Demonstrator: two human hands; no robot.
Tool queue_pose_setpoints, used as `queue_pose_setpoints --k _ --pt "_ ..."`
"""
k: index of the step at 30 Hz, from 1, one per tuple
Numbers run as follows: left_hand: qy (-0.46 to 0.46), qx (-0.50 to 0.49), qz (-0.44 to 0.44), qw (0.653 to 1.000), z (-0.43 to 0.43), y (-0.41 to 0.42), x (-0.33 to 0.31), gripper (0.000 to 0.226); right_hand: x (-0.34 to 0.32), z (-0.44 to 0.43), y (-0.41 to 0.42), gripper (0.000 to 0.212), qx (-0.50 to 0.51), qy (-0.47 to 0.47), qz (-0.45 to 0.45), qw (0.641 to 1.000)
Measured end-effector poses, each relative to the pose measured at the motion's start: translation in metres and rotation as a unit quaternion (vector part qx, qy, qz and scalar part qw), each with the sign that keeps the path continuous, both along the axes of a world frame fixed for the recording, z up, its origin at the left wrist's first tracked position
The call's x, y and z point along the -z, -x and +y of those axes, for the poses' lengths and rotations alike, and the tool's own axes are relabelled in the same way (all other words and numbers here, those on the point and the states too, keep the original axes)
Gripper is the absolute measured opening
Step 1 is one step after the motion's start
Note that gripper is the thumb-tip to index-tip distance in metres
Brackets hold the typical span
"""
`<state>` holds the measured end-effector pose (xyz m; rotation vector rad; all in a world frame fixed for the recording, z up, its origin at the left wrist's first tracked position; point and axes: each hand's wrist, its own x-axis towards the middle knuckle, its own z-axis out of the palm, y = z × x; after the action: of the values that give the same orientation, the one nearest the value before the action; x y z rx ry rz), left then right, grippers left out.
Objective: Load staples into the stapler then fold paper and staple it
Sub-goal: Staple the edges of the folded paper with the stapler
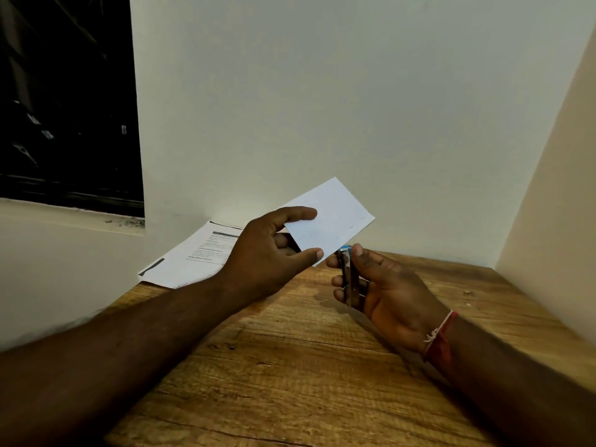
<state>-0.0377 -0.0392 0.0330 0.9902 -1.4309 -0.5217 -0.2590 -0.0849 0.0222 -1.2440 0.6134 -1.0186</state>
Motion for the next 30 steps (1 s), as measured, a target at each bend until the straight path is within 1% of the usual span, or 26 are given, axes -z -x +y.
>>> queue_pose_setpoints --k 7,11,15,19,21,23,25,27,30 --pt "-0.004 0.005 -0.017 1.0 0.003 0.002 0.001 0.063 -0.001 0.005 -0.001 0.039 0.004 -0.009 -0.004 1.0" --pt "0.003 -0.004 -0.037 0.999 0.002 0.001 0.0 0.064 -0.002 0.005 -0.001 0.041 0.009 0.013 0.006 1.0" --pt "0.005 -0.03 -0.056 0.998 0.003 0.001 -0.002 0.064 -0.005 0.003 0.003 0.048 -0.006 0.012 -0.011 1.0" --pt "0.004 -0.03 -0.075 0.997 0.002 0.002 -0.002 0.065 -0.006 0.001 0.005 0.056 -0.009 0.004 -0.021 1.0" --pt "0.007 -0.024 -0.083 0.996 0.002 0.003 -0.001 0.065 -0.006 0.002 0.004 0.052 -0.011 0.003 -0.018 1.0" --pt "0.011 -0.021 -0.088 0.996 0.001 0.004 -0.001 0.062 -0.005 0.005 0.002 0.037 -0.014 0.009 -0.008 1.0" --pt "0.013 -0.022 -0.084 0.996 0.001 0.005 -0.001 0.055 -0.004 0.009 -0.002 0.029 -0.014 0.014 0.0 1.0" --pt "0.014 -0.02 -0.075 0.997 0.0 0.005 -0.002 0.047 -0.002 0.012 -0.004 0.029 -0.014 0.019 0.005 1.0" --pt "0.019 -0.02 -0.076 0.997 0.001 0.006 -0.004 0.043 -0.001 0.013 -0.005 0.031 -0.017 0.02 0.009 1.0"
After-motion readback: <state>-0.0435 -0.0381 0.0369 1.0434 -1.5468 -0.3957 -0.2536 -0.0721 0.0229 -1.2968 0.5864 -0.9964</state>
